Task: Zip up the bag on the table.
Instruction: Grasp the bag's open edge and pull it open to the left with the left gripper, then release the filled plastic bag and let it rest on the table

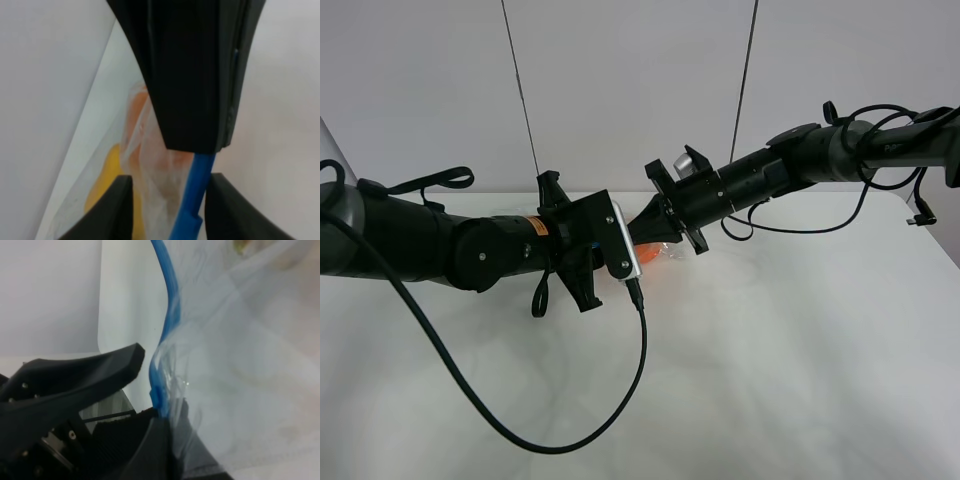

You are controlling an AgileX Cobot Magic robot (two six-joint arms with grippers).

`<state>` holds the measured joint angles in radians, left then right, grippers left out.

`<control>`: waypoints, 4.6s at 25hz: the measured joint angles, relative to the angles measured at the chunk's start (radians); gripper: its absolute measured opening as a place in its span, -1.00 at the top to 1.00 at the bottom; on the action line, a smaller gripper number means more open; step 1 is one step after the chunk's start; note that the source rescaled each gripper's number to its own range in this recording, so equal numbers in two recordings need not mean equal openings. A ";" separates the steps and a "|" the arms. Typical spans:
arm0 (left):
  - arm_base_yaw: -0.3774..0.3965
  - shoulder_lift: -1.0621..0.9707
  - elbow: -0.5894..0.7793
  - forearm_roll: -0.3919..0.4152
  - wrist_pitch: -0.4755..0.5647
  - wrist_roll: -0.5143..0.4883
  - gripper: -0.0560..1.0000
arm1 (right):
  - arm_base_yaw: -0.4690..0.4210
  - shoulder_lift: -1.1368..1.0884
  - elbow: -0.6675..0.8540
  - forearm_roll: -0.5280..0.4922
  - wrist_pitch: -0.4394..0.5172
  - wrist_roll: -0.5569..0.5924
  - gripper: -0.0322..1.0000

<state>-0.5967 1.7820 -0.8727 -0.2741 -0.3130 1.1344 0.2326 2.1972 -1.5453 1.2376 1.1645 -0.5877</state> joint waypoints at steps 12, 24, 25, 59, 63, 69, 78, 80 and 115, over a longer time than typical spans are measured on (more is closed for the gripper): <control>0.000 0.000 0.032 0.000 -0.007 0.000 0.78 | 0.000 0.000 0.000 0.001 0.000 0.000 0.94; 0.000 0.000 0.041 0.000 -0.039 0.000 0.89 | 0.000 0.000 0.000 0.003 -0.002 0.003 0.94; 0.000 0.000 0.041 0.000 -0.042 0.001 0.89 | 0.000 0.000 0.000 0.004 -0.003 0.003 0.94; 0.458 0.000 0.046 0.114 -0.173 0.236 0.89 | 0.000 0.000 -0.008 0.040 -0.012 0.015 0.94; 0.511 0.000 0.046 0.151 -0.183 0.238 0.89 | 0.000 0.000 -0.008 0.036 -0.007 0.015 0.94; 0.532 0.000 0.046 0.168 -0.186 0.237 0.89 | 0.000 0.000 -0.008 0.031 -0.004 0.015 0.94; 0.573 0.000 0.046 0.182 -0.187 0.237 0.89 | 0.000 0.000 -0.008 0.036 -0.004 0.015 0.94; 0.574 0.000 0.046 0.188 -0.193 0.237 0.89 | 0.001 0.000 -0.008 0.036 -0.004 0.015 0.94; 0.708 0.000 0.046 0.208 -0.416 -0.881 -0.95 | 0.001 0.000 -0.008 0.009 0.015 0.015 0.94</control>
<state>0.1111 1.7823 -0.8263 -0.0663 -0.7289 0.2533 0.2334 2.1972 -1.5535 1.2468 1.1799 -0.5729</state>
